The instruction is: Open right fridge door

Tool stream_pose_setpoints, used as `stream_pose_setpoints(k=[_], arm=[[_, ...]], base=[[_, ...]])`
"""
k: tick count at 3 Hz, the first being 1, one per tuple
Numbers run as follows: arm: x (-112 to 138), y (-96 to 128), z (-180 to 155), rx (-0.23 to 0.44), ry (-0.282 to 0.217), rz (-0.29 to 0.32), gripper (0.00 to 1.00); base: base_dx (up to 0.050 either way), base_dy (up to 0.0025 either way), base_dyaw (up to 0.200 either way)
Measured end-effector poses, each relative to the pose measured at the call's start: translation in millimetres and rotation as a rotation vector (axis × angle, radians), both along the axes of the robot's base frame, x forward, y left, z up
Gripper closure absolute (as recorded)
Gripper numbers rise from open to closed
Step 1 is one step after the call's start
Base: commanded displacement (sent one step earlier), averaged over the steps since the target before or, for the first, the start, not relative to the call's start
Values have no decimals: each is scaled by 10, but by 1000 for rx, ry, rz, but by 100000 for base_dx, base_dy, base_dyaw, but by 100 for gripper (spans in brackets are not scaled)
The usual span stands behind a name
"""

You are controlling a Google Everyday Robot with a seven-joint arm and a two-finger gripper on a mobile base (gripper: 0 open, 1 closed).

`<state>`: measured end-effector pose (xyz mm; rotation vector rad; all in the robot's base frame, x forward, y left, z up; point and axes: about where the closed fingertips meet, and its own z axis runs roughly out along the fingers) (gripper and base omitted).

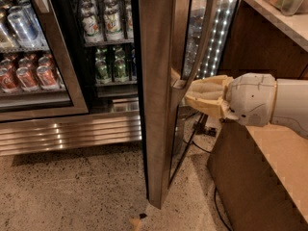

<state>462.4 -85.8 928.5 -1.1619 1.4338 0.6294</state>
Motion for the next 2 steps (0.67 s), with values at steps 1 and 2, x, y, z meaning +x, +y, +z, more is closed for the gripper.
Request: stream_pose_setpoints(k=[1, 2], arm=[[13, 1, -217, -5, 49, -6, 100], [13, 0, -217, -5, 49, -6, 100]], base=[[0, 0, 0], [0, 0, 0]])
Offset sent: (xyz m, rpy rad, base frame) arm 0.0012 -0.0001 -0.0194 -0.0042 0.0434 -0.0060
